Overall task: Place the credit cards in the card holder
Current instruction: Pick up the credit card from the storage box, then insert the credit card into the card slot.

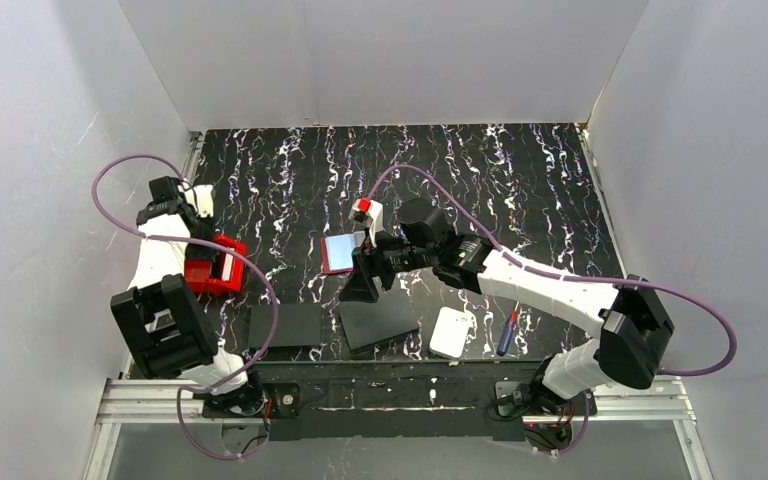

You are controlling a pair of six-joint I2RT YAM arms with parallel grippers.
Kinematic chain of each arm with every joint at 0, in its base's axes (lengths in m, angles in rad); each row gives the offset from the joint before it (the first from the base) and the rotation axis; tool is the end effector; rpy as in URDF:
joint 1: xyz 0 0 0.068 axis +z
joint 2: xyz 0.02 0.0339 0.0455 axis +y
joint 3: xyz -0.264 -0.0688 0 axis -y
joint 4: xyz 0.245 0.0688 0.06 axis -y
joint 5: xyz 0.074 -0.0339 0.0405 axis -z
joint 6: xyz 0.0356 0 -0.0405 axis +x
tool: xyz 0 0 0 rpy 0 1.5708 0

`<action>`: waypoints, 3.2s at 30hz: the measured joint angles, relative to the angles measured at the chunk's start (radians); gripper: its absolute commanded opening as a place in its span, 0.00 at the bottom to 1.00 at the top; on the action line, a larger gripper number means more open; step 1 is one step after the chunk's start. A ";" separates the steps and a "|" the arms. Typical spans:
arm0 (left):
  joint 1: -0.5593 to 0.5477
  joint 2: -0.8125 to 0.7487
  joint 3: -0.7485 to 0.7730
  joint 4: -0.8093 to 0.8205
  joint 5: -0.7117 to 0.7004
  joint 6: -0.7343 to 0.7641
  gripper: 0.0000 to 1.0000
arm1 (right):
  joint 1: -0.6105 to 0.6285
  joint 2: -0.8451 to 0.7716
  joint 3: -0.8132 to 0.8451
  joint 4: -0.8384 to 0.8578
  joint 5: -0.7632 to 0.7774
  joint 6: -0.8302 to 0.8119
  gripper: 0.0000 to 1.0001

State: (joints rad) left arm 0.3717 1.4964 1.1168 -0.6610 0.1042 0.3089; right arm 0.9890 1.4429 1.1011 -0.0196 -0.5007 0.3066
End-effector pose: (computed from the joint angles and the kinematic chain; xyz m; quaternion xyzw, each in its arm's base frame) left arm 0.2860 0.1075 0.2473 -0.0166 0.9637 0.0400 0.2634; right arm 0.1702 0.2899 0.3125 -0.3994 0.7040 0.4949 0.3162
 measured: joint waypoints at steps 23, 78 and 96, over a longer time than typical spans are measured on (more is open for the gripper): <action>-0.298 -0.498 0.035 0.129 0.163 -0.615 0.00 | -0.203 0.117 0.000 0.023 -0.068 0.108 0.87; -0.639 -0.320 -0.505 0.970 0.444 -1.188 0.00 | -0.467 0.386 -0.023 0.463 -0.181 0.536 0.52; -0.496 0.093 -0.369 0.862 0.595 -0.954 0.00 | -0.393 0.593 0.193 -0.038 -0.069 0.078 0.30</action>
State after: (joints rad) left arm -0.1242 1.5895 0.7481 0.2007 0.6988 -0.6453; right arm 0.5962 2.0359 1.2937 -0.0572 -0.5695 0.3842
